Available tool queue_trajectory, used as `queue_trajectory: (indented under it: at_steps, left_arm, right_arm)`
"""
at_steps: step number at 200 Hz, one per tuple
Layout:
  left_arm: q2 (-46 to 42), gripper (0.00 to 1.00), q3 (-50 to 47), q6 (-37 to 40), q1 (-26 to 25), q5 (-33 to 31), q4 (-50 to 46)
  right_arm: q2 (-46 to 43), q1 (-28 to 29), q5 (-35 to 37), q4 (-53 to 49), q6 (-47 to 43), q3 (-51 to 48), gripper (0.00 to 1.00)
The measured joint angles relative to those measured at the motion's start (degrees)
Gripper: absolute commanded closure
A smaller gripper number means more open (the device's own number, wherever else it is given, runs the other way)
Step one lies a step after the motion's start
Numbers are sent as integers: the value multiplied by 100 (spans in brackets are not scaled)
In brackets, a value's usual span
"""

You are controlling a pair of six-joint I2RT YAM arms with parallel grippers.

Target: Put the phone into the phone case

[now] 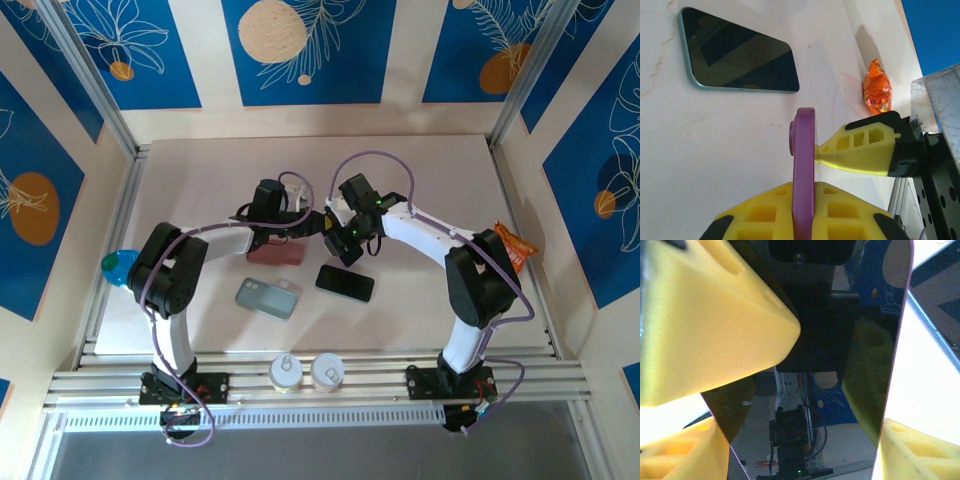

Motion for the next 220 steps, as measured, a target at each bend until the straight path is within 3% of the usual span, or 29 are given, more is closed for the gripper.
queue_trajectory:
  at_steps: [13,32,83,140,220]
  left_arm:
    - [-4,100,0,0,0,-4,7]
    - [-11,100,-35,-2,-9,-214,-4]
    - [-772,100,-483,-197,-9,-944,-37]
    - [-2092,100,-1263,-929,-57,-1943,334]
    - [-2393,100,-1797,-1821,-518,-2693,946]
  right_arm:
    - [-9,0,-7,61,59,-39,13]
    - [-107,-11,-170,155,166,-197,9]
    - [-1117,-612,-1314,944,1071,-1394,9]
    - [-1886,-1449,-2944,3101,2979,-3176,11]
    - [-1757,-1445,-3954,5250,4389,-3335,12]
